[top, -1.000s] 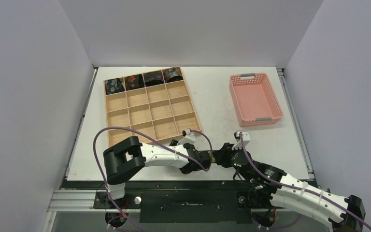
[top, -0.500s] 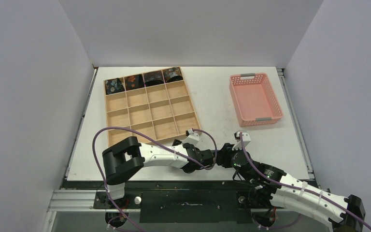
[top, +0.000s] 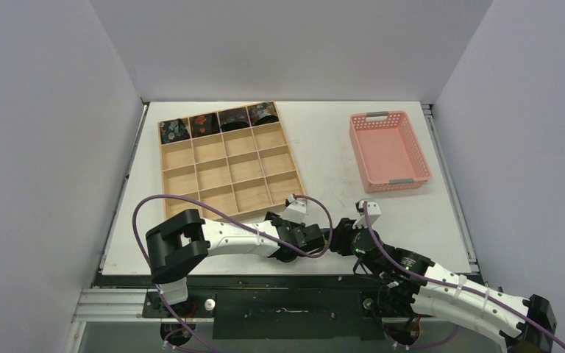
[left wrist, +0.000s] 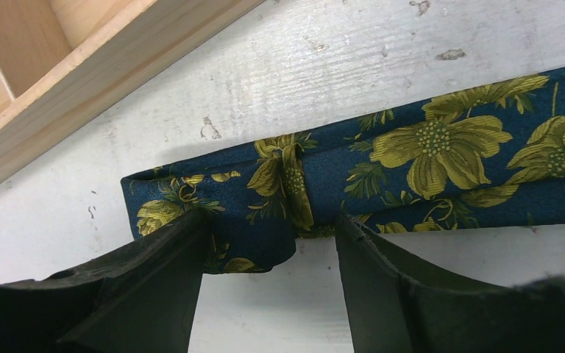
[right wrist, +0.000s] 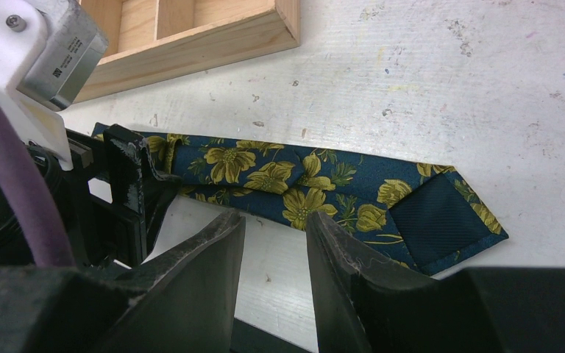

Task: Roll the ties
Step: Pick up the tie at the center of the board.

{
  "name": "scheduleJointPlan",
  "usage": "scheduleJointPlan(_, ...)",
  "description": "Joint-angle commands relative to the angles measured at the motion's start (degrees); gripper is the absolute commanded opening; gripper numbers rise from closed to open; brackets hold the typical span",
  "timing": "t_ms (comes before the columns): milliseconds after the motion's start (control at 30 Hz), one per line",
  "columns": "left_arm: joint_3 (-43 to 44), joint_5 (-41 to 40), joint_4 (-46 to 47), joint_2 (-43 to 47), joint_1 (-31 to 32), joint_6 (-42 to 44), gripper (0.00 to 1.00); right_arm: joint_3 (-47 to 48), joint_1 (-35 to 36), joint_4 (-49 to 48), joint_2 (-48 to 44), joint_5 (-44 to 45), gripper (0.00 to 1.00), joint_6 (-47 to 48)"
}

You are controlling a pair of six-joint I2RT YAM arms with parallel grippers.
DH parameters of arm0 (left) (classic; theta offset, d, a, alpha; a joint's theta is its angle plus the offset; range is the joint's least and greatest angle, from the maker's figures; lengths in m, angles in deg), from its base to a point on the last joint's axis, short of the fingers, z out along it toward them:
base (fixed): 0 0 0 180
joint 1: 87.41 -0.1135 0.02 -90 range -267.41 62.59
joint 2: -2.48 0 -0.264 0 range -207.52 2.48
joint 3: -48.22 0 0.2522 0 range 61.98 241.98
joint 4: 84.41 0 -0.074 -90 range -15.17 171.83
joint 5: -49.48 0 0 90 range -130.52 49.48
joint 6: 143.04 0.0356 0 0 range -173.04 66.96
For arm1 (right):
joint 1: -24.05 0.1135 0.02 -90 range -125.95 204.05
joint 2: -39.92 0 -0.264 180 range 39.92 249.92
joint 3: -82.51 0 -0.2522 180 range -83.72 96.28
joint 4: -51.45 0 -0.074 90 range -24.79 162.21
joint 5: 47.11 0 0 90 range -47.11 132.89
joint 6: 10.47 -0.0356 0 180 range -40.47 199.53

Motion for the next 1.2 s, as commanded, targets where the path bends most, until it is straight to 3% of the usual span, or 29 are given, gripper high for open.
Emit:
scheduleJointPlan(0, -1.30, 4.28, 6.02, 2.04, -0.24, 0.27, 0.61, 0.58, -0.43, 0.00, 0.56, 1.37, 0.38, -0.67)
scheduleJointPlan(233, -3.42, 2.06, 5.50, 8.52, -0.24, 0.02, 0.71, 1.22, -0.45, 0.55, 0.63, 1.86, 0.44, -1.22)
scheduleJointPlan(367, -6.01, 1.20, 6.38, 15.41, -0.24, -0.16, 0.82, 1.62, -0.45, 0.91, 0.22, 3.87, 0.57, -3.18)
scheduleJointPlan(467, -8.27, 1.11, 7.88, 21.46, -0.24, -0.18, 0.99, 2.04, -0.45, 1.34, -1.78, 5.14, 0.70, -4.20)
scheduleJointPlan(567, -10.03, 0.32, 8.44, 28.16, -0.33, -0.32, 0.97, 2.15, -0.40, 0.26, -4.61, 4.19, 0.75, -2.49)
scheduleJointPlan(833, -24.00, -0.03, 17.42, 55.23, -2.63, 3.32, 0.96, 5.75, -0.41, -5.70, 2.15, -7.42, 0.70, 2.83)
scheduleJointPlan(1033, -41.02, 18.50, 30.68, 75.34, -15.19, 4.50, 0.97, 5.45, 0.23, -21.17, 14.90, -16.92, 0.55, 0.65)
scheduleJointPlan(1167, -47.57, 31.57, 37.93, 78.64, -25.28, 2.39, 1.00, 8.44, 2.62, -29.45, 24.98, -18.55, 0.50, -1.17)
